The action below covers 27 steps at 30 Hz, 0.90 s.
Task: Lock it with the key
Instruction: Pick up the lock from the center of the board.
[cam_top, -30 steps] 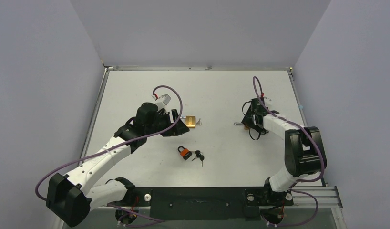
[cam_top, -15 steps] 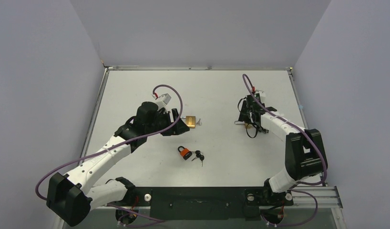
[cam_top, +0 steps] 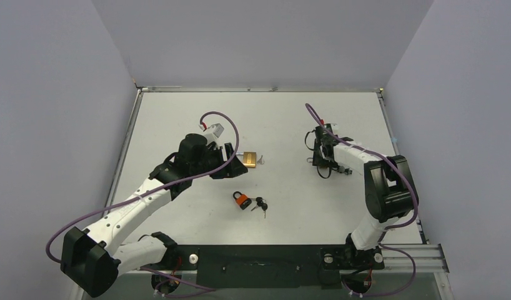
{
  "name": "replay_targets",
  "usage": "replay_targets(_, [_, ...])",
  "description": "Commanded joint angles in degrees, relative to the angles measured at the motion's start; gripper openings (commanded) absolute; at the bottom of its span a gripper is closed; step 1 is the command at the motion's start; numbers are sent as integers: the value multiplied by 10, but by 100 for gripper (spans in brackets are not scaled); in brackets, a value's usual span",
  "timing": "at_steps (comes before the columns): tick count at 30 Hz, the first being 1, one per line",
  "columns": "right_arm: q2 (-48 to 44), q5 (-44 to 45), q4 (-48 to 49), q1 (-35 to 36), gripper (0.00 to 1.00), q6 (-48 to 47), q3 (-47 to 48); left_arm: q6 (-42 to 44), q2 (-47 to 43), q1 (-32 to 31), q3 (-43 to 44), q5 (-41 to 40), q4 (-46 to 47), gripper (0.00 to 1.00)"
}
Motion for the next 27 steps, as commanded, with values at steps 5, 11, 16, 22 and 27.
replay_targets(5, [9,22,-3,4,36,-1,22,-2,-10,-3,30,7,7,61])
replay_targets(11, [18,25,-5,3,36,15,24,-1,-6,-3,33,5,4,61])
replay_targets(16, [30,4,3,4,30,26,25,-5,-3,-3,33,6,9,61])
replay_targets(22, [9,-11,8,5,1,46,14,-4,10,-3,49,6,11,61])
replay_targets(27, [-43,-18,11,5,0,60,-5,10,33,-4,81,1,-4,61])
